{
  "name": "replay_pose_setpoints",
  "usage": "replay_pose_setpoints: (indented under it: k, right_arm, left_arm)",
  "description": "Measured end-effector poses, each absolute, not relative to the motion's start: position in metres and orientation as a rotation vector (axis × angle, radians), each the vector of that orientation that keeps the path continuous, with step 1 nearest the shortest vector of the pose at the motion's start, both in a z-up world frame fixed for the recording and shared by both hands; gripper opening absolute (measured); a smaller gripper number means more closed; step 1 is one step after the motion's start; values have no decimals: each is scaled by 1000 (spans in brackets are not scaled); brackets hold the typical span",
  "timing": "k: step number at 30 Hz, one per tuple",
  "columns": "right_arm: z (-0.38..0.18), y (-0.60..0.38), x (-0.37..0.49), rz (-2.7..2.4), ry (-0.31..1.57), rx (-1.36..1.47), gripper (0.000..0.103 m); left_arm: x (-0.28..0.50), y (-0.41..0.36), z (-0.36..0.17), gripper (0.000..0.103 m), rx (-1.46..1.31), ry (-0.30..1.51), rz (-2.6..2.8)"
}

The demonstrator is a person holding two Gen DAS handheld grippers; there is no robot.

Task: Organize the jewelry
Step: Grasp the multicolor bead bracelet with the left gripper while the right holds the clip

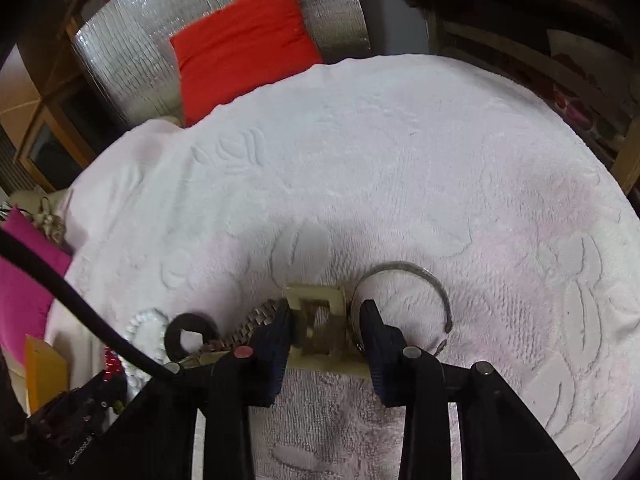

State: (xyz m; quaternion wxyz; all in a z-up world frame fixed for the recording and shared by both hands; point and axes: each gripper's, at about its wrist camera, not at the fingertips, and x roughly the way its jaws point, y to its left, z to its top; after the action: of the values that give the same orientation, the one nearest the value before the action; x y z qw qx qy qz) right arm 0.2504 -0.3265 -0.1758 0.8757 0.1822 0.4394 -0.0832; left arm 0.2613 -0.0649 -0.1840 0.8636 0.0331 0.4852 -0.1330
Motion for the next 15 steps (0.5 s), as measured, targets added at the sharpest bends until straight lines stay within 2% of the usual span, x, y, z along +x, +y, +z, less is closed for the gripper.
replay_pose_setpoints:
  k: [4, 5, 15]
  right_arm:
    - [-169, -320, 243, -171, 901, 353, 32]
    - [-167, -319, 240, -168, 895, 352, 32]
    - [-140, -323, 197, -79, 812, 418, 32]
  left_arm:
    - [257, -63, -179, 14, 56, 1006, -320]
    - [254, -62, -175, 10, 53, 998, -332]
    - [212, -51, -151, 10, 67, 937, -407]
